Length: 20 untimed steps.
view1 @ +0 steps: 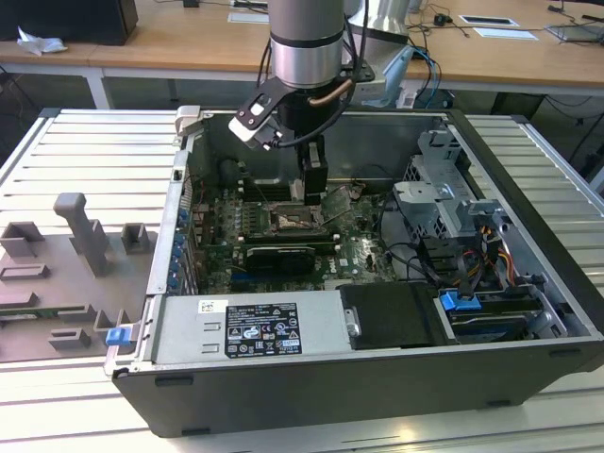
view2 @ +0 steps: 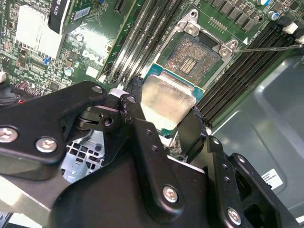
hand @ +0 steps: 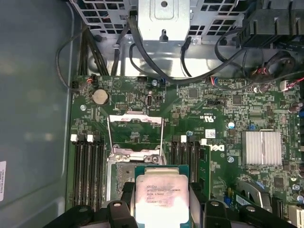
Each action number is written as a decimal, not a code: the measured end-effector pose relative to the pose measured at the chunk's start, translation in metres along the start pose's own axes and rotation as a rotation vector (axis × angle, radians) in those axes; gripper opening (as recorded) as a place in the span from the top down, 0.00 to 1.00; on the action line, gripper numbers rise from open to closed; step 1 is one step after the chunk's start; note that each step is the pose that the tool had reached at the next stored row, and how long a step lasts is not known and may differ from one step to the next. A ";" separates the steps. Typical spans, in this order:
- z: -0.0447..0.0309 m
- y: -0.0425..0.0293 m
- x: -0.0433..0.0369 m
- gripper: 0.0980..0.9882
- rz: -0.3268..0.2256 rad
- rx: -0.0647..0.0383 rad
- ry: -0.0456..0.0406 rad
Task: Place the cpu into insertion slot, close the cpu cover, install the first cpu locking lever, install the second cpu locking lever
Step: 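Place the cpu into insertion slot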
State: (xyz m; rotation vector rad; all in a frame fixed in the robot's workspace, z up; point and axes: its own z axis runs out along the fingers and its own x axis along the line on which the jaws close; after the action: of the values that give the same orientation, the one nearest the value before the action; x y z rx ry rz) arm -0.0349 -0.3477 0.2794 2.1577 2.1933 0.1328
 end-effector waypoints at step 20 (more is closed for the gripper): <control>0.0109 -0.0018 -0.0002 0.50 0.001 0.000 -0.0002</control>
State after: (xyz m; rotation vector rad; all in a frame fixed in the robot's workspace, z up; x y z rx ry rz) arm -0.0355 -0.3477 0.2684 2.1588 2.1922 0.1326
